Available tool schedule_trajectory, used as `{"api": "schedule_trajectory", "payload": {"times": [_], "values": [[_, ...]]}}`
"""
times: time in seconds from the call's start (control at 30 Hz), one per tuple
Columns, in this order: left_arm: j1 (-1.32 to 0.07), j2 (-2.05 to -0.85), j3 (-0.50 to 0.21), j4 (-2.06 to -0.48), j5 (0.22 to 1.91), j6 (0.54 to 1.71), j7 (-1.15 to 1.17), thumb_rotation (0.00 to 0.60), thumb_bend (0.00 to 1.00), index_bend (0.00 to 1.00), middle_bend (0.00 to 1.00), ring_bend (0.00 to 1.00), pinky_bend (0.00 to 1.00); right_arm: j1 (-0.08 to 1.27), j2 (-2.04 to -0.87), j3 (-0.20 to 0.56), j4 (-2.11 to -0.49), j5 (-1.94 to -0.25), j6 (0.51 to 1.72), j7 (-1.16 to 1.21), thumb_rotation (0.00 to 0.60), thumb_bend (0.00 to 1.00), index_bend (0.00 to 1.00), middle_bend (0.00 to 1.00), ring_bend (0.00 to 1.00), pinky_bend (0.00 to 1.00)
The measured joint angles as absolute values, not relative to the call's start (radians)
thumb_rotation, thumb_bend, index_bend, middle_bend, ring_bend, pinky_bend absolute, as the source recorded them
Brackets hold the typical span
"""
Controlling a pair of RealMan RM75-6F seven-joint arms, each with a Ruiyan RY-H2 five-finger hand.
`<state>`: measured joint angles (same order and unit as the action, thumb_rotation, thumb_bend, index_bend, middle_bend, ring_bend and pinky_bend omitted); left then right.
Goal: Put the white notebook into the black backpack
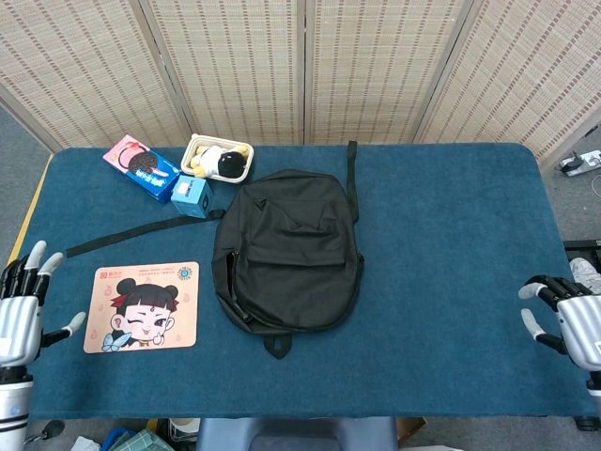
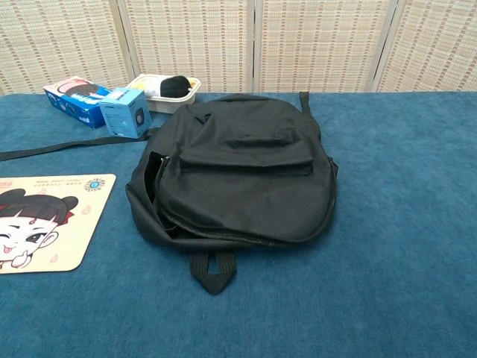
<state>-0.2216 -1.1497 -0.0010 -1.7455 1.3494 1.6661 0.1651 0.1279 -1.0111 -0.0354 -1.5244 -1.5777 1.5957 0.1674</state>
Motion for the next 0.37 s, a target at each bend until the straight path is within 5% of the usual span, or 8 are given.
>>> {"api": "schedule_trajectory", "payload": {"times": [0.1, 0.23, 0.37], "values": [[-0.19, -1.139, 0.018, -1.758, 1.375, 1.677, 0.175, 0.6, 0.18, 0.15, 0.0, 0.0, 0.0, 0.114, -1.003, -0.038, -1.524, -1.582, 1.599, 0.175, 0.6, 0.36, 0.45, 0.38, 0.35, 0.44], [-0.167, -1.119, 0.031, -1.78, 1.384, 1.663, 0.18, 0.6, 0.18, 0.16, 0.0, 0.0, 0.0, 0.107, -1.003, -0.036, -1.524, -1.58, 1.59, 0.157, 0.6, 0.36, 0.45, 0.34, 0.24, 0.23], [-0.156, -1.114, 0.029, -1.787, 1.383, 1.641, 0.184, 0.6, 0.18, 0.16, 0.0, 0.0, 0.0, 0.1, -1.016, -0.023, -1.522, -1.579, 1.593, 0.149, 0.6, 0.35, 0.45, 0.33, 0.22, 0.21]]}}
